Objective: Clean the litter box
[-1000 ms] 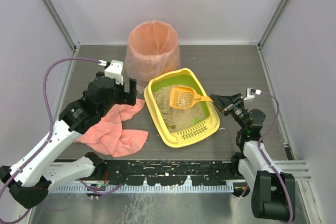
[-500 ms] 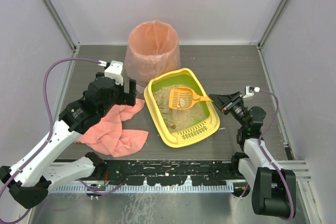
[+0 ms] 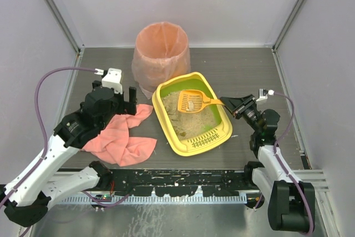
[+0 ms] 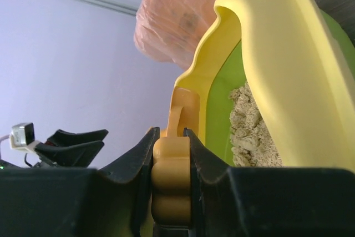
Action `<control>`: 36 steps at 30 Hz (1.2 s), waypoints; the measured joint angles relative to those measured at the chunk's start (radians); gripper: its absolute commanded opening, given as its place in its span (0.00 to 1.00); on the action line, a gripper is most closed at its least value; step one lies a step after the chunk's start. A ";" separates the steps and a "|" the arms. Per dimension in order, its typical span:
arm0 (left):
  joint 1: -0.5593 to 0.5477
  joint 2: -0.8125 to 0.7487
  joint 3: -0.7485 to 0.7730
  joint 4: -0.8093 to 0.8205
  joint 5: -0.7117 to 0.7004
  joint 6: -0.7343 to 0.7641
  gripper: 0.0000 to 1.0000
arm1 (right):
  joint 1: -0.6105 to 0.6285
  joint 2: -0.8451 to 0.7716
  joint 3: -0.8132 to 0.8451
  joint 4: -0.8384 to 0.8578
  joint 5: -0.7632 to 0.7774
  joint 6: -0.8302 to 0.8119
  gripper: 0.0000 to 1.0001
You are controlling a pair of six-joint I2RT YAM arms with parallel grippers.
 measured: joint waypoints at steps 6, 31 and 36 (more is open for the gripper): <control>0.000 -0.073 -0.038 -0.032 -0.045 -0.005 0.98 | 0.011 0.010 0.080 -0.023 0.060 0.095 0.01; 0.000 -0.069 -0.137 -0.115 -0.045 -0.080 0.98 | 0.225 0.643 0.894 -0.023 0.237 -0.093 0.01; 0.000 -0.073 -0.137 -0.115 -0.040 -0.080 0.98 | 0.248 0.753 1.064 -0.025 0.192 -0.313 0.01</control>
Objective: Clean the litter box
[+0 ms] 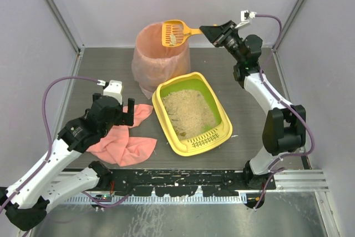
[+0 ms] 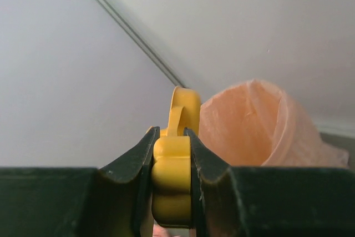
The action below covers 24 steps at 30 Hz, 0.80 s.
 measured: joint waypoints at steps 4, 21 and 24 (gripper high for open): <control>0.000 0.001 0.000 0.000 0.005 0.000 0.98 | 0.027 0.093 0.137 -0.048 -0.060 -0.214 0.01; 0.001 0.000 0.000 -0.001 0.004 0.001 0.98 | 0.134 0.150 0.365 -0.467 -0.110 -0.922 0.01; 0.001 0.000 0.000 -0.001 0.004 0.001 0.98 | 0.148 0.134 0.365 -0.502 -0.076 -0.977 0.01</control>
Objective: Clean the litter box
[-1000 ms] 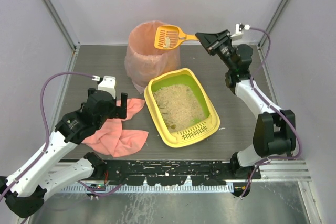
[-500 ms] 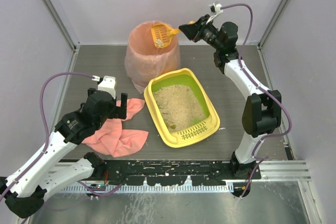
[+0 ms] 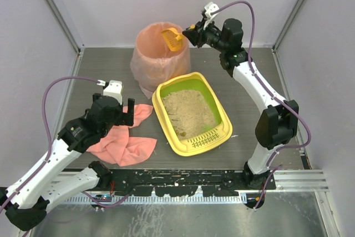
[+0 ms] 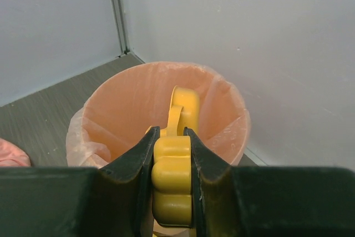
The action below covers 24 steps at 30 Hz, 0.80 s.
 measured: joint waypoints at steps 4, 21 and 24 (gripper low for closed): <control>0.000 0.000 0.000 0.000 0.000 0.000 0.98 | 0.010 -0.034 0.000 -0.010 0.068 -0.001 0.01; 0.000 0.098 0.020 0.054 0.097 -0.032 0.92 | 0.009 -0.638 -0.318 -0.099 0.486 0.281 0.01; 0.000 0.153 0.023 0.108 0.142 -0.046 0.88 | 0.009 -0.759 -0.413 -0.179 0.510 0.299 0.01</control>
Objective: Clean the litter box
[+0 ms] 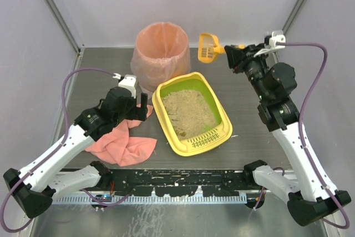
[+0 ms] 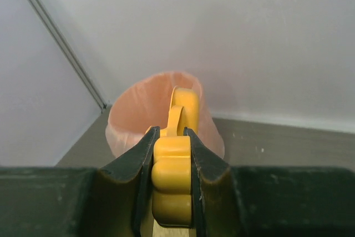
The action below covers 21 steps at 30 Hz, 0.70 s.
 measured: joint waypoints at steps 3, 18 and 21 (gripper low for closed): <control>-0.006 0.059 0.008 0.048 0.028 -0.012 0.88 | 0.000 -0.061 -0.055 -0.096 -0.010 0.008 0.01; -0.059 0.317 0.088 0.250 0.034 -0.018 0.80 | 0.000 0.040 -0.202 -0.300 -0.188 0.086 0.01; -0.066 0.370 0.104 0.275 0.035 -0.019 0.78 | 0.000 0.079 -0.234 -0.278 -0.172 0.122 0.01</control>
